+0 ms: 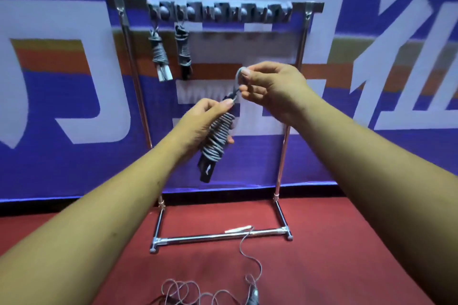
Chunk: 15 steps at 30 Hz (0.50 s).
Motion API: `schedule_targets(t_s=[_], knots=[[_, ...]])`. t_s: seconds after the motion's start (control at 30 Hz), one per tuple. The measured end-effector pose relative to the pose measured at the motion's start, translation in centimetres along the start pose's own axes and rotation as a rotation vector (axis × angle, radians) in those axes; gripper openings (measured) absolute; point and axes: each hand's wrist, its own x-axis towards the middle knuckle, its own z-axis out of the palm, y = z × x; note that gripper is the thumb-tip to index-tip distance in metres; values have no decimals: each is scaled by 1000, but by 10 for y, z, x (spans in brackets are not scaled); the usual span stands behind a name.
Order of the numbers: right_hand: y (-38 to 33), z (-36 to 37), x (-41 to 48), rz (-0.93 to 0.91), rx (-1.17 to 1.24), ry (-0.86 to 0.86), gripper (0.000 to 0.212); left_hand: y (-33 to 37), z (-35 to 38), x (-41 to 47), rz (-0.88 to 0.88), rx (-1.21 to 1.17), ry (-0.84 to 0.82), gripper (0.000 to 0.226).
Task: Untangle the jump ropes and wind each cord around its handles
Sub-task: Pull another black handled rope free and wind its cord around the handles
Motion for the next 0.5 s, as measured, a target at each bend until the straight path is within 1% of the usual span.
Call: schedule_targets(t_s=[0.03,0.1,0.17,0.23,0.27,0.4,0.43,0.5], knots=[[-11,1,11,-22,-11,-1,10,7,-2,11,26,4,-4,44],[-30,3,32,-62,-36,-21,9,17,-7,31,99,138,-8,47],[-41,6,51,-88,-68,-46,5,26,-10,49,174,289,7,31],[-50,11,71,-98,-111,-58,3,33,-15,69,228,320,30,13],[-54,14,82,-101,-127,-57,3,37,-18,79,242,306,43,12],[-63,24,127,-108,-197,-33,5,44,-27,119,216,221,147,16],[-66,28,142,-122,-220,-25,5,47,-31,132,236,225,165,19],[-68,35,166,-143,-268,9,5,48,-38,148,261,280,175,34]])
